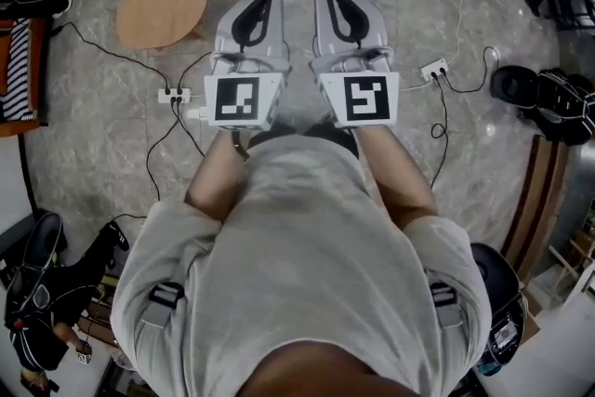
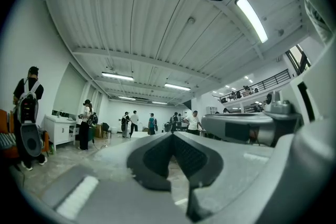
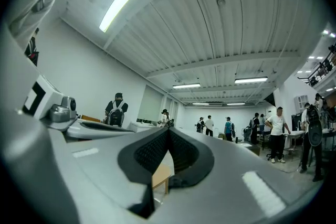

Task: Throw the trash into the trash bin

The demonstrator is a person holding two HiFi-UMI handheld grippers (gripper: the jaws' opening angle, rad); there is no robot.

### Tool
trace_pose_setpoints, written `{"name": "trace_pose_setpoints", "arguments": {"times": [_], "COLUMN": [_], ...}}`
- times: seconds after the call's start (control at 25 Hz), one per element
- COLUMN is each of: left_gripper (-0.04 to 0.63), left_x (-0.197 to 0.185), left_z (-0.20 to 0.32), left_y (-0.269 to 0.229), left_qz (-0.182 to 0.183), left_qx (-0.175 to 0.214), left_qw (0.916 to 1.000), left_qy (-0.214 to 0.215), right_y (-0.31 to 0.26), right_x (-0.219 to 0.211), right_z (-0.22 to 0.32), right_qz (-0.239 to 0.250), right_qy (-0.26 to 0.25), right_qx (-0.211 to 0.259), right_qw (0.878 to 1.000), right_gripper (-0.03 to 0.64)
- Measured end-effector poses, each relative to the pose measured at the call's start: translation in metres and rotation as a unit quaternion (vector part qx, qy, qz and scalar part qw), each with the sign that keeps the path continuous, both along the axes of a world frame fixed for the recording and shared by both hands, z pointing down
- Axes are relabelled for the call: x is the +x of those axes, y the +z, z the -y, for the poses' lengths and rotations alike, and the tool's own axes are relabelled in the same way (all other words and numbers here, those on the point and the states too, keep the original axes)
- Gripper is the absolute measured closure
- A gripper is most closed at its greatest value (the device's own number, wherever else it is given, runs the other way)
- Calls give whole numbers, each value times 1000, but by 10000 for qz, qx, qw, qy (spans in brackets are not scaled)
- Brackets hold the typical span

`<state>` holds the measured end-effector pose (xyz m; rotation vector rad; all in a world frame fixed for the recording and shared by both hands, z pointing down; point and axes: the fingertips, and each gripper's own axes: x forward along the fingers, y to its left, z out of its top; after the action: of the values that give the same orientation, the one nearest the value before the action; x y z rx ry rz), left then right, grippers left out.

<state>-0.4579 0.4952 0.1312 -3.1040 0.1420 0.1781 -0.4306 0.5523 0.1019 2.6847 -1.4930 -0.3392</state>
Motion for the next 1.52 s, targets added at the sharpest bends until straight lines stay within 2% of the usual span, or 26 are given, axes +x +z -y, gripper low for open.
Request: {"name": "trace_pose_setpoints", "arguments": {"times": [0.16, 0.36, 0.48, 0.64, 0.8, 1.0, 1.12, 1.24, 1.36, 1.52], "left_gripper": [577, 577, 577, 577, 577, 577, 577, 575, 575, 577], "left_x": [-11, -9, 1, 32, 80, 141, 171, 185, 183, 164], "left_z": [34, 70, 92, 131, 174, 210, 230, 256, 285, 335], "left_y": [14, 23, 30, 37, 32, 37, 42, 51, 61, 70], "left_qz": [67, 127, 195, 269, 304, 490, 540, 682, 798, 818], "left_qx": [15, -315, -312, -219, -133, -324, -454, -450, -515, -598], "left_qw": [9998, 9979, 9963, 9937, 9899, 9843, 9795, 9738, 9651, 9500], "left_qy": [-167, -547, -773, -1064, -1379, -1667, -1886, -2122, -2440, -2952], "right_y": [1, 15, 28, 39, 40, 36, 42, 49, 59, 71], "right_x": [-7, -2, 11, 45, 88, 143, 175, 196, 200, 184], "right_z": [33, 70, 94, 136, 185, 232, 257, 286, 317, 370], "right_qz": [-196, 15, 57, 132, 62, 93, 95, 151, 229, 228], "right_qy": [-233, -699, -939, -1262, -1747, -2220, -2456, -2714, -3083, -3573], "right_qx": [-137, -304, -405, -384, -422, -439, -544, -617, -646, -783], "right_qw": [9994, 9971, 9947, 9912, 9837, 9740, 9678, 9604, 9488, 9304], "right_gripper": [609, 609, 609, 609, 609, 609, 609, 609, 609, 609]}}
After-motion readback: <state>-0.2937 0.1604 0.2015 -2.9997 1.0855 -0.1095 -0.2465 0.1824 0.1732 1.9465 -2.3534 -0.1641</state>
